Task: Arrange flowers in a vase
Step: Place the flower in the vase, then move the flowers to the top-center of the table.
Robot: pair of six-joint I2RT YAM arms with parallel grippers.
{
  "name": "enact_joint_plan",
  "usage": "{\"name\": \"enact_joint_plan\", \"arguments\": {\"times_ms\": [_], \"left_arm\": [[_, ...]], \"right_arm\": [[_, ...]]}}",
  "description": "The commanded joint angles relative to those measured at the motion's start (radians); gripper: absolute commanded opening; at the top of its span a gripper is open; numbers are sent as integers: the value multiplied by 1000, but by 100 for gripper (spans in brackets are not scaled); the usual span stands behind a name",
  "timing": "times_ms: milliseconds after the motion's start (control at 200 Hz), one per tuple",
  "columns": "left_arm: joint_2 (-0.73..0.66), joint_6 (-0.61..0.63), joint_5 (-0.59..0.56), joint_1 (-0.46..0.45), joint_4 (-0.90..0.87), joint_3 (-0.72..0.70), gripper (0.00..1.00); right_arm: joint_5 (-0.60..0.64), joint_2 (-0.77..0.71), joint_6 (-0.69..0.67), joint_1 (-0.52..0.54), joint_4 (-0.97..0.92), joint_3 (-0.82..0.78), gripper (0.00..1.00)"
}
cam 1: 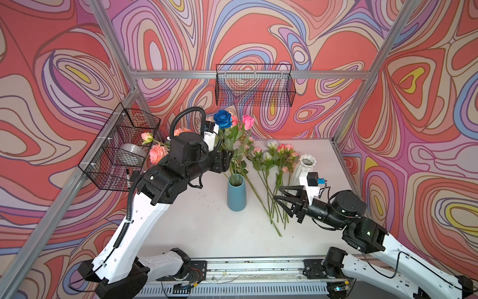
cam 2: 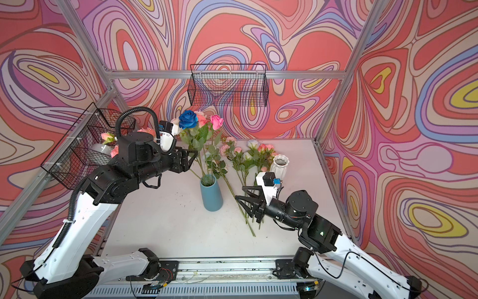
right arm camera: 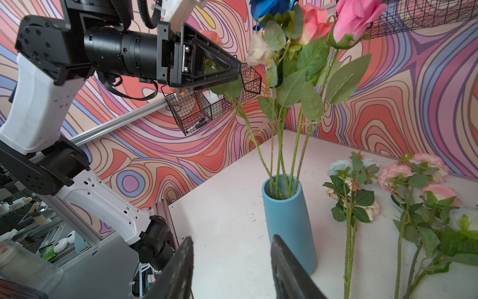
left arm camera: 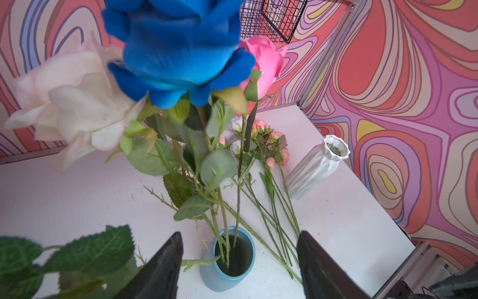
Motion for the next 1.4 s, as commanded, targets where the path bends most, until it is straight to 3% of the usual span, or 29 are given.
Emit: {"name": "enact_joint_plan", "arguments": {"times_ms": [0,140,310,506,671,876,1001,1201,1247,1327,1397], "left_arm": [[-61,-58,42,-12,-19,29,80],[-159,-147,174,-12,108,-23,86],[-321,-267,264,-12,278,-230,99],[-563,-402,261,-12,422,-608,100],[-730,-477,256,-12,445,-816,99],[-831,-529,266,-12,421,-925,99],[-845,-534,274,-12,391,-948,98],[-862,-526,252,-12,364,-957,98],[-862,-523,251,-12,360,-958,99],[-860,-521,243,-12,348,-962,99],[-859,-520,243,-12,341,-963,98]], "right_arm": [[41,10,10,3,-8,-21,51],[184,75,45,4,-60,-15,52],[260,250,77,-12,-106,-22,50],[124,502,116,-189,-52,-40,48],[96,732,75,-215,-28,46,49],[81,956,39,-220,-6,162,48],[124,1063,27,-220,-18,231,40],[118,1203,18,-220,-67,313,45],[127,1222,19,-220,-75,320,41],[170,1225,41,-222,-67,305,20],[211,1178,77,-231,-40,261,11]]}}
